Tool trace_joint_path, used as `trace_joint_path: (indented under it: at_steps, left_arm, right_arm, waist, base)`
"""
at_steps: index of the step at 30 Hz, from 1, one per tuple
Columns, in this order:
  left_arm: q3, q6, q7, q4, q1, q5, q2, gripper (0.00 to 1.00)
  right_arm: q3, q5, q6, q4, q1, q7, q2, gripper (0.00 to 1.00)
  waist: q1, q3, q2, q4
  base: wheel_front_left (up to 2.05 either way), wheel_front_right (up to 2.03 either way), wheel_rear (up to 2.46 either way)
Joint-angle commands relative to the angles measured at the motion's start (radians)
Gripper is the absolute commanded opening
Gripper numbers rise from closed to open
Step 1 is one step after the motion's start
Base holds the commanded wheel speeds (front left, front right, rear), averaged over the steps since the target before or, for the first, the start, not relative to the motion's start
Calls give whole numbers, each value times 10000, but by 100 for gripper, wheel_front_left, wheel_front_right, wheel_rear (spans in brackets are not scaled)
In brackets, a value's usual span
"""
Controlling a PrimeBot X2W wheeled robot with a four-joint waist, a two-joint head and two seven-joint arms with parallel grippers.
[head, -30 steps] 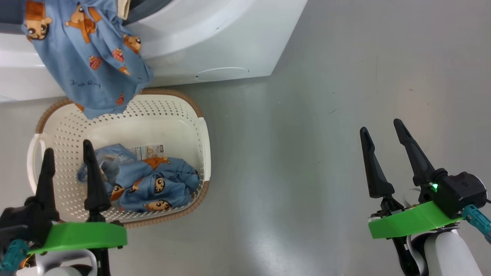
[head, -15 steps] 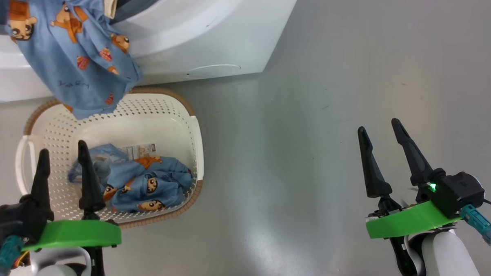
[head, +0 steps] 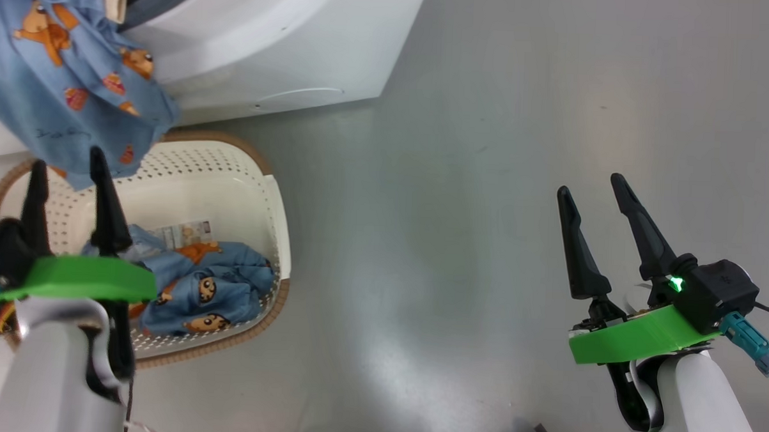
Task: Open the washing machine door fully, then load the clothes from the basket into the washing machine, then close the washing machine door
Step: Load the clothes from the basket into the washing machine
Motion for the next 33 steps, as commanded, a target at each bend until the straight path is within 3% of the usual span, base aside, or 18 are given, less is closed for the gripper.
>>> trace_joint_path:
  at_steps: [1, 10, 16, 33]
  left_arm:
    - [397, -138, -161, 251, -371, -97, 378, 100]
    - [635, -891, -514, 2350, -1951, -498, 475, 100]
    - [879, -1071, -607, 3480, -2699, -418, 677, 100]
    - [1933, -1851, -625, 3941, -3666, 84, 243, 100]
  right_arm:
    - [214, -7, 16, -237, 6, -48, 41, 100]
    - [222, 7, 16, -273, -36, -48, 91, 100]
    - [187, -18, 16, -320, -39, -48, 105, 100]
    - [233, -69, 16, -370, -174, -48, 9, 100]
  waist:
    - [0, 125, -1, -176]
    - [0, 417, -1, -565]
    - [0, 553, -1, -697]
    - [0, 768, -1, -654]
  base:
    - [0, 0, 0]
    - [0, 0, 0]
    - [0, 0, 0]
    - [0, 0, 0]
